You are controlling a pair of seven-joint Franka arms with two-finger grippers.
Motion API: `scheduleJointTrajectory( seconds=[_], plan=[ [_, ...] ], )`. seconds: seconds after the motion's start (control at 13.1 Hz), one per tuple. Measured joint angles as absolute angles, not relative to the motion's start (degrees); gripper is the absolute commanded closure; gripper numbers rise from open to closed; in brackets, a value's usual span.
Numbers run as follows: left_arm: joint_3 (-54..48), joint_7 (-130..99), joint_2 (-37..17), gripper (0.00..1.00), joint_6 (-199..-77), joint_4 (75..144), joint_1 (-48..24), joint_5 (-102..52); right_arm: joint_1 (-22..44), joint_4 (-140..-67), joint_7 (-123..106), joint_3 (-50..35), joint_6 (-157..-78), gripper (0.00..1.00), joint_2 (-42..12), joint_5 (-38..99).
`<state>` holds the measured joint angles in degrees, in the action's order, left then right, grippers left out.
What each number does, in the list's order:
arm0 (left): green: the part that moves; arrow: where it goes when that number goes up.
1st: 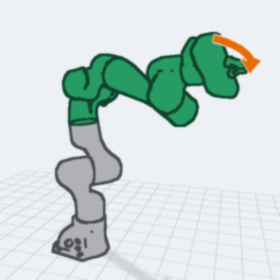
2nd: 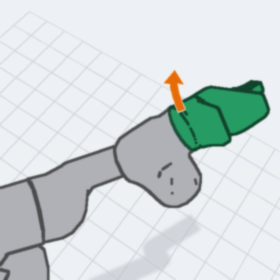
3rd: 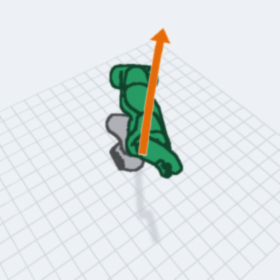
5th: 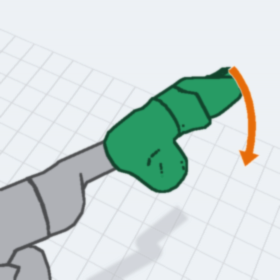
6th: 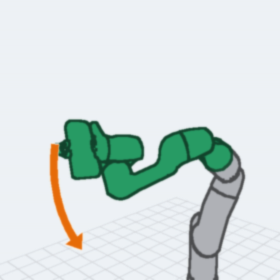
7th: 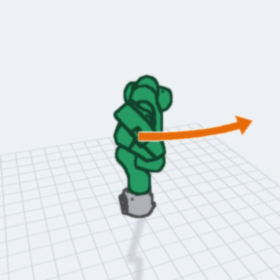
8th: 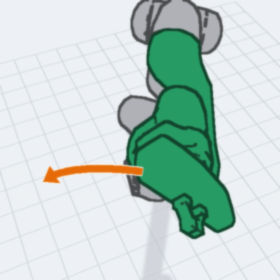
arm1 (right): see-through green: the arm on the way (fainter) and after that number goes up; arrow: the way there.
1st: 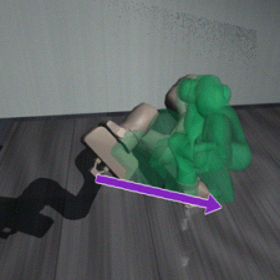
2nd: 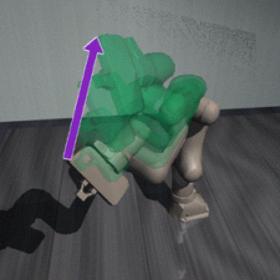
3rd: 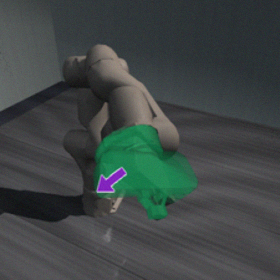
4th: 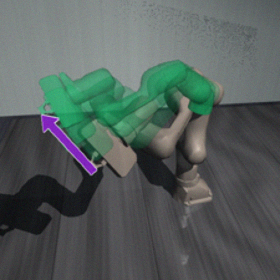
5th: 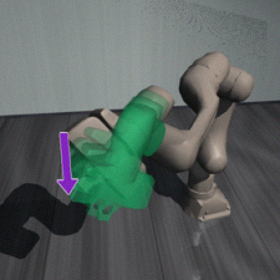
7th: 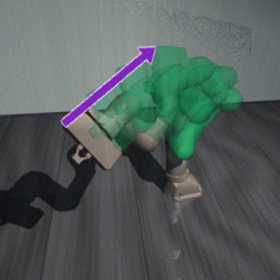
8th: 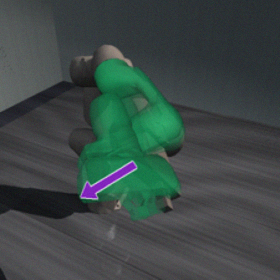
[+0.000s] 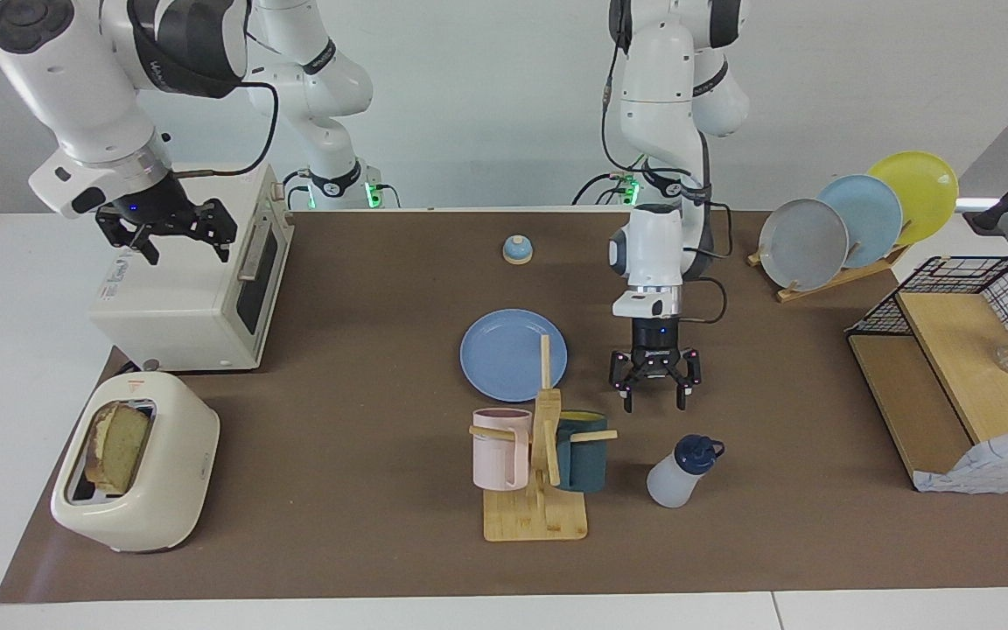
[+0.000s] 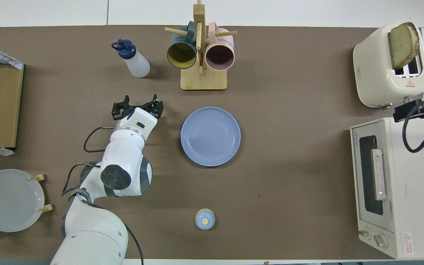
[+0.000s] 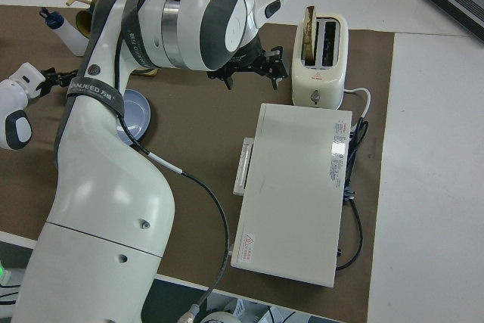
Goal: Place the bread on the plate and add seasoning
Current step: 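Reach the left gripper toward the white bottle with blue cap, then grasp the bottle with the left gripper while the right gripper reaches the toaster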
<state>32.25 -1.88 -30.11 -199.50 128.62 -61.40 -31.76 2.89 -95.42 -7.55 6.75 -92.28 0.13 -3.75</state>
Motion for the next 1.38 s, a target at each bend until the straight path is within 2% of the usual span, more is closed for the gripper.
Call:
scheduleJointTrajectory(
  seconds=[0.53, 0.84, 1.38],
  plan=[
    [36.17, -1.73, -38.18, 0.00, -200.01, 119.00, -60.02, -31.92, 2.89, -95.42, -7.55, 6.75, -92.28, 0.00, 0.13, -3.75],
    [36.26, -1.60, -38.87, 0.00, -195.62, 113.65, -55.11, -26.99, 2.89, -95.42, -7.55, 6.75, -92.28, 0.00, 0.13, -3.75],
    [36.02, -1.53, -39.27, 0.00, -188.99, 109.57, -54.80, -25.88, 2.89, -95.42, -7.55, 6.75, -92.28, 0.00, 0.13, -3.75]
  ],
)
